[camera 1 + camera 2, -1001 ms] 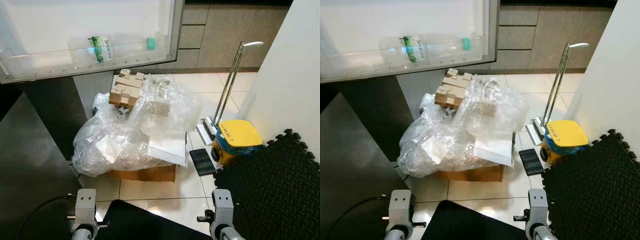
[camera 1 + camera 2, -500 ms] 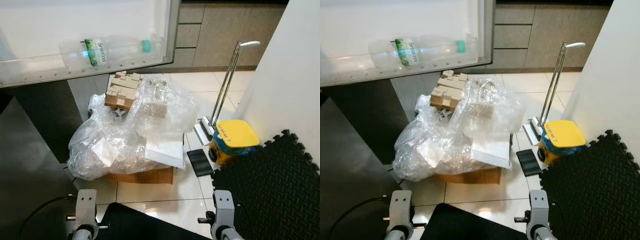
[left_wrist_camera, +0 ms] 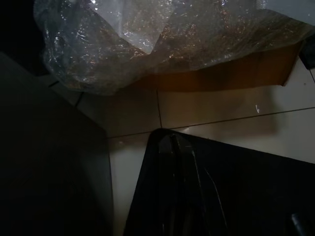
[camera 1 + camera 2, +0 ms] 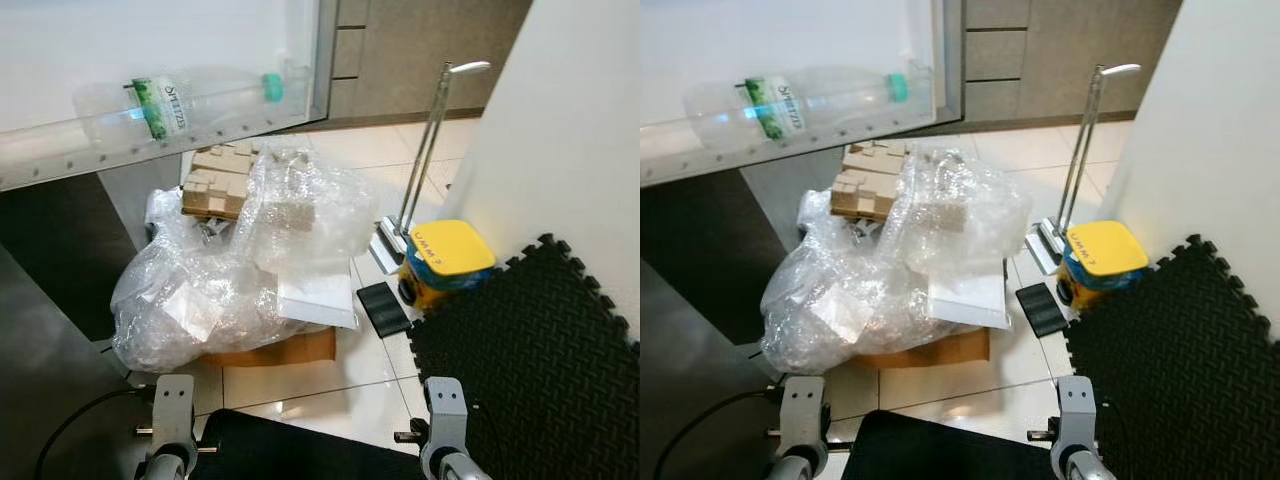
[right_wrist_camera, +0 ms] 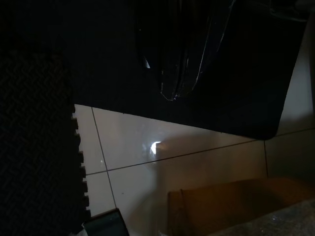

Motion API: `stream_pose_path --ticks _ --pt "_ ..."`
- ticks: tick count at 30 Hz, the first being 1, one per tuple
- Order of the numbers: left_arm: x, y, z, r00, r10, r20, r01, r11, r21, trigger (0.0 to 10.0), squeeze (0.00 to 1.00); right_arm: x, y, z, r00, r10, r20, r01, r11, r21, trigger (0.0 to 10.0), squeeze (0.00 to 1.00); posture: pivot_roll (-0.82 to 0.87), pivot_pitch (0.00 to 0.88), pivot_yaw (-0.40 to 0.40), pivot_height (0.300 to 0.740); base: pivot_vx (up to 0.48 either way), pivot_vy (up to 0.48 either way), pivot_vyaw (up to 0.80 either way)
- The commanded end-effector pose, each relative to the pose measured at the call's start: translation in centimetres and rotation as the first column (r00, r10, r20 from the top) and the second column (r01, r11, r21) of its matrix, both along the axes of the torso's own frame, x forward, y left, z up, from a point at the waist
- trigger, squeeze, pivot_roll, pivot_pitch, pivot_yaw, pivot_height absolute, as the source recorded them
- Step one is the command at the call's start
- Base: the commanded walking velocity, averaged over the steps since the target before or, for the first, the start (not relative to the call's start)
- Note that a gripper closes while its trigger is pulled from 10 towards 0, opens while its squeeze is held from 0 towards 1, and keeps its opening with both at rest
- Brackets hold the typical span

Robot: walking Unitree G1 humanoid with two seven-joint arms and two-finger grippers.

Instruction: Restocking fridge

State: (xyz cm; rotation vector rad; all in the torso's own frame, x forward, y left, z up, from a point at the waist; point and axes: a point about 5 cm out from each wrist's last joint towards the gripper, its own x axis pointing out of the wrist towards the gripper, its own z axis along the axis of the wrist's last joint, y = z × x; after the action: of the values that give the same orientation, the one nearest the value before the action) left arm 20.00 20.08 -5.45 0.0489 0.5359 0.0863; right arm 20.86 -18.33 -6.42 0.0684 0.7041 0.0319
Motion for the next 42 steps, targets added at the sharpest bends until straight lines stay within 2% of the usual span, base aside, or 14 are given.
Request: stream_pose_path --ticks 1,18,30,35,42 --pt "-0.80 0.28 -0.45 1.000 0.002 -0.026 -0.002 1.000 0.008 10.0 0.00 -0.58 -0.07 -0.35 1.000 -0.004 -0.022 0.004 1.000 -0.003 10.0 0.00 -0.09 0.072 -0.012 0.740 0.000 0.000 0.00" --pt "-0.91 0.43 -0.46 1.000 0.010 -0.025 -0.009 0.999 0.037 10.0 0.00 -0.68 -0.06 -0.40 1.000 -0.001 -0.023 0.001 1.000 -0.002 10.0 0.00 -0.09 0.079 -0.012 0.740 0.000 0.000 0.00" --pt "-0.98 0.40 -0.47 1.000 0.023 -0.019 -0.022 0.999 0.037 10.0 0.00 -0.80 0.04 -0.46 1.000 0.015 -0.026 -0.015 1.000 -0.006 10.0 0.00 -0.09 0.081 -0.011 0.740 0.000 -0.451 0.00" --pt "-1.12 0.64 -0.61 0.997 0.068 -0.031 -0.068 0.997 0.022 10.0 0.00 -0.85 0.03 -0.49 0.999 0.031 -0.029 -0.031 0.999 -0.012 10.0 0.00 -0.09 0.079 -0.015 0.740 0.000 0.000 0.00" --pt "-1.27 0.56 -0.64 0.997 0.079 -0.023 -0.078 0.997 0.005 10.0 0.00 -0.84 0.10 -0.48 0.998 0.049 -0.029 -0.049 0.999 -0.015 10.0 0.00 -0.09 0.075 -0.022 0.740 0.000 0.000 0.00"
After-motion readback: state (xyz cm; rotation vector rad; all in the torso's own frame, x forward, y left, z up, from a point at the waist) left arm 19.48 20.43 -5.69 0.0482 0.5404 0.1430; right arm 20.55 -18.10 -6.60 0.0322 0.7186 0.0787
